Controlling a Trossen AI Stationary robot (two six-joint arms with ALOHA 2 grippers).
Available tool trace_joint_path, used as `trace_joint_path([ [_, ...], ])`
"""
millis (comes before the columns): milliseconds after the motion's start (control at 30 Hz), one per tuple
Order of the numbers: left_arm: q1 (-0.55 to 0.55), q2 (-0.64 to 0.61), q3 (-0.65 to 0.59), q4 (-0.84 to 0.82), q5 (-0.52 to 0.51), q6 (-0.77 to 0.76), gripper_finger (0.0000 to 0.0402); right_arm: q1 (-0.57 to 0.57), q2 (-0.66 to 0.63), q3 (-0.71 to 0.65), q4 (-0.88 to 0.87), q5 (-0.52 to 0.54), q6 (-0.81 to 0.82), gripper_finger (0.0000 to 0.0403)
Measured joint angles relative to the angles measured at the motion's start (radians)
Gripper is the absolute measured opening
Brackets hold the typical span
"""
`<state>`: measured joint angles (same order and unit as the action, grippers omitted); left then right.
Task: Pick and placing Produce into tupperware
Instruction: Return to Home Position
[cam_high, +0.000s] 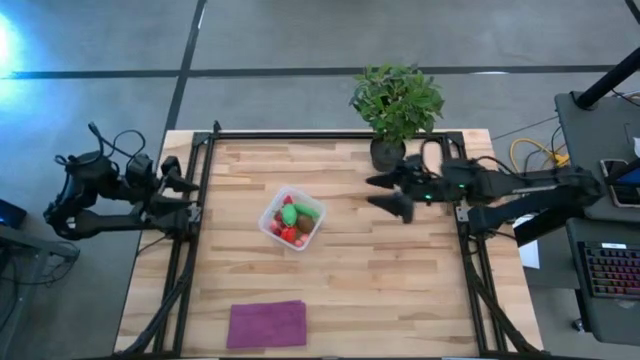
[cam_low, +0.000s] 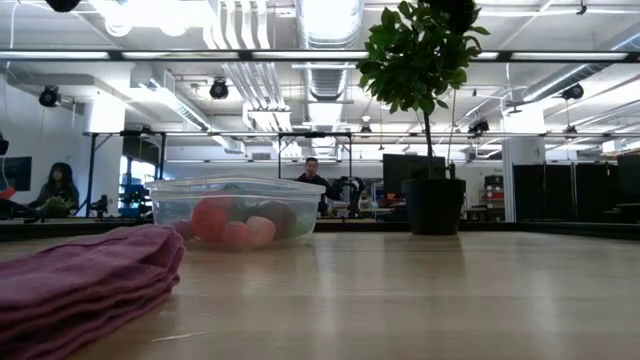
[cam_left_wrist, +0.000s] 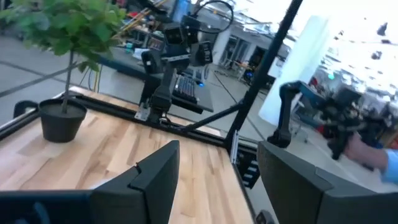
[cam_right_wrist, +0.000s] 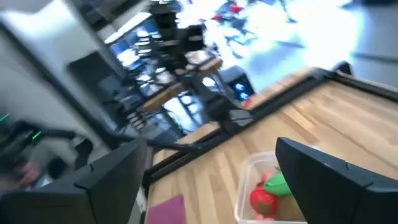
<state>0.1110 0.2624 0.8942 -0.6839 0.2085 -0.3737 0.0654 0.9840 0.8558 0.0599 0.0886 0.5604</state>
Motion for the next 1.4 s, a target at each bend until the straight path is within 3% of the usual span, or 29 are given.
trace_joint_path([
  [167,0.0,-0.063,-0.075,0.022,0.014,0.042,0.0201,-0.001,-0.121,-0.125,0.028,-0.162,-0.168,0.0354],
  [433,0.0,-0.234,-0.196,0.063,-0.035,0.04,0.0201,-0.006,-0.298,-0.303,0.043,-0.166,-0.222,0.0354],
  [833,0.0,-0.208,-0.326,0.2,-0.048,0.066,0.0201,-0.012,-0.477,-0.607,0.383,-0.167,-0.283,0.0354],
  [1400,0.0,-0.233,-0.507,0.195,-0.162,0.004,0.0201,-0.012,-0.567,-0.789,0.482,-0.166,-0.277,0.0354],
])
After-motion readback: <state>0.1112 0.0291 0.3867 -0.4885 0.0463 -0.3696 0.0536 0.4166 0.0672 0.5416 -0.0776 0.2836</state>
